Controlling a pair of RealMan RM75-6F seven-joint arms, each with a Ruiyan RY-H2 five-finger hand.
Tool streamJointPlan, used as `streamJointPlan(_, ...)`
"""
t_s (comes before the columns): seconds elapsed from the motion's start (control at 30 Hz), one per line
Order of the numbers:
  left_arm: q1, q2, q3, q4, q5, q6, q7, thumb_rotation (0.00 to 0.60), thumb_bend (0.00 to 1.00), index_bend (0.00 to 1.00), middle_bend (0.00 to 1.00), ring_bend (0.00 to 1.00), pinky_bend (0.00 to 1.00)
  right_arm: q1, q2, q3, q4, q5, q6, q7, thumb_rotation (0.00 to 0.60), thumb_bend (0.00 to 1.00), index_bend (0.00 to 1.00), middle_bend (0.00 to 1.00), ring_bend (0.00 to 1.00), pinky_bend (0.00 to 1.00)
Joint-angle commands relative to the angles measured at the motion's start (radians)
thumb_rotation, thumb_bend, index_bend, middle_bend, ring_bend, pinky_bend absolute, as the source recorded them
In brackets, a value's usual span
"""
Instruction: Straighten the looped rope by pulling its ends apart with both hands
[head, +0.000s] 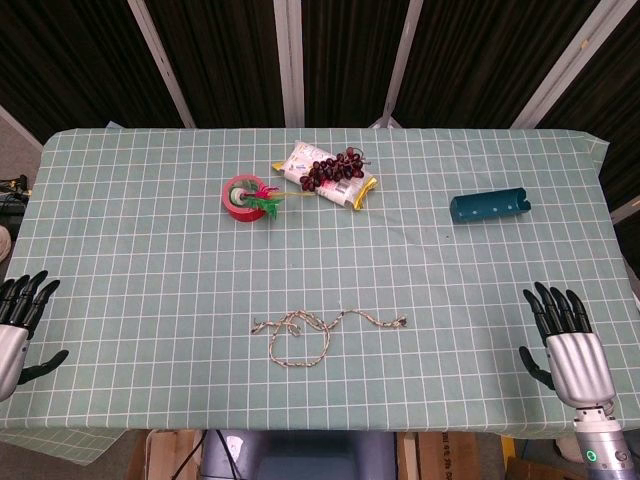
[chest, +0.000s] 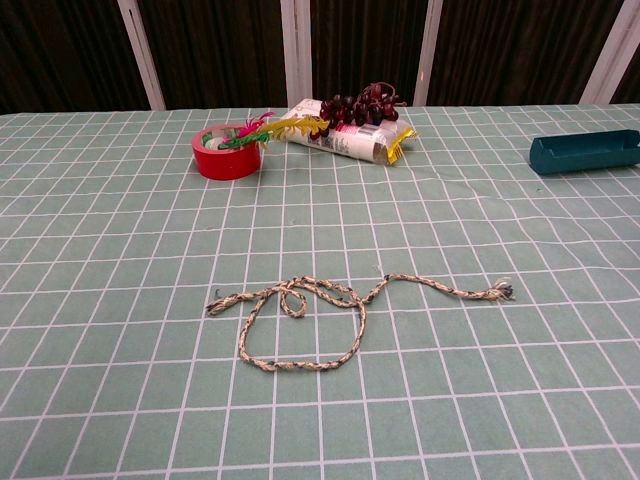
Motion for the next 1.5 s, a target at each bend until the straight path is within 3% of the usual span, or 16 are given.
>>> streamJointPlan(0.03, 0.000, -0.001, 0.001, -0.004, 0.000, -0.001, -0.003, 0.600, 0.01, 0.03, 0.00, 0.00, 0.00, -0.003, 0.003, 0.000, -0.002, -0.005, -0.003, 0.002, 0.600, 0.36, 0.00, 0.00, 0.00, 0.00)
streamJointPlan(0.47, 0.000, 0.000, -0.004, -0.007, -0.001, 0.000, -0.003, 0.600, 0.01, 0.03, 0.00, 0.00, 0.00, 0.042, -0.047, 0.015, -0.075, -0.067, -0.070, -0.039, 0.600, 0.36, 0.01, 0.00, 0.00, 0.00)
streamJointPlan(0.73, -0.004, -0.008, -0.003, -0.006, 0.002, -0.007, 0.012, 0.600, 0.01, 0.03, 0.00, 0.00, 0.00, 0.120, -0.193, 0.062, -0.158, 0.013, -0.221, -0.142, 0.600, 0.36, 0.21, 0.00, 0.00, 0.00)
streamJointPlan(1.07, -0.014, -0.018, -0.004, 0.006, -0.004, -0.027, 0.009, 0.600, 0.01, 0.03, 0.00, 0.00, 0.00, 0.194, -0.423, 0.127, -0.088, 0.169, -0.334, -0.312, 0.600, 0.39, 0.36, 0.00, 0.00, 0.00)
streamJointPlan(1.5, -0.020, -0.019, -0.008, 0.015, -0.018, -0.043, -0.011, 0.600, 0.01, 0.03, 0.00, 0.00, 0.00, 0.253, -0.566, 0.197, 0.042, 0.277, -0.367, -0.358, 0.600, 0.40, 0.49, 0.07, 0.00, 0.00)
